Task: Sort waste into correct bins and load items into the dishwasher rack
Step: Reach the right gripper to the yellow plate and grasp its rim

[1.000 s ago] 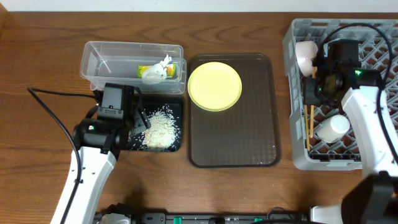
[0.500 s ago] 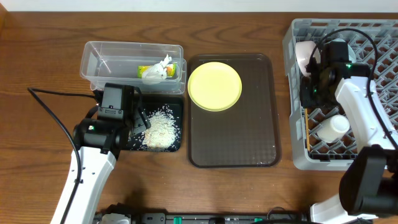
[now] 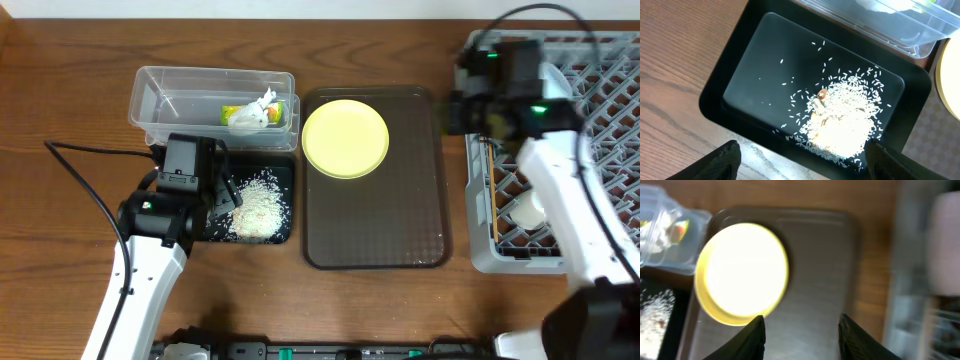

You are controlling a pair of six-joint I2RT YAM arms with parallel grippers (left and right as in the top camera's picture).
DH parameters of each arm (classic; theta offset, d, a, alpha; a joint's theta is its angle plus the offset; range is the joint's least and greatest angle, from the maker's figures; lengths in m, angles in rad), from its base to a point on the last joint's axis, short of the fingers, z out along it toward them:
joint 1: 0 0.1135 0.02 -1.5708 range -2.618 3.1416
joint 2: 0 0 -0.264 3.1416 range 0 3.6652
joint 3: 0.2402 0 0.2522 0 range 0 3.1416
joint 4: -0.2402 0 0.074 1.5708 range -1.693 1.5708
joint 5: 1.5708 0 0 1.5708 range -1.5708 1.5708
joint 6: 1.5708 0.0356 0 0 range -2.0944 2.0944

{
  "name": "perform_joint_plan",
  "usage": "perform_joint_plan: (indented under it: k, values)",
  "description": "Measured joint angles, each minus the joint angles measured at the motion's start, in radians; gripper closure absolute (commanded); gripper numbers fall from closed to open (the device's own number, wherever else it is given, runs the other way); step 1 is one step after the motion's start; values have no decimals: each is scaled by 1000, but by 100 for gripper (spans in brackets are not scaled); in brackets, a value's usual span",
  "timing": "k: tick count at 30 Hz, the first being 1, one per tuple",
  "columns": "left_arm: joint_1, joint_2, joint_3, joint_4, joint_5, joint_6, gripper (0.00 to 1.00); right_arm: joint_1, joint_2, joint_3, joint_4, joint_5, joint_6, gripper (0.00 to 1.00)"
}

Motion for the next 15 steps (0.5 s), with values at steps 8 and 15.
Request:
perform_joint_plan:
  k: [8, 15]
  values:
    - [0, 0, 0, 0, 0, 0, 19, 157, 238, -1, 56, 62, 161, 58]
    - [0, 0, 0, 0, 0, 0, 18, 212, 391, -3, 98, 106, 295, 76]
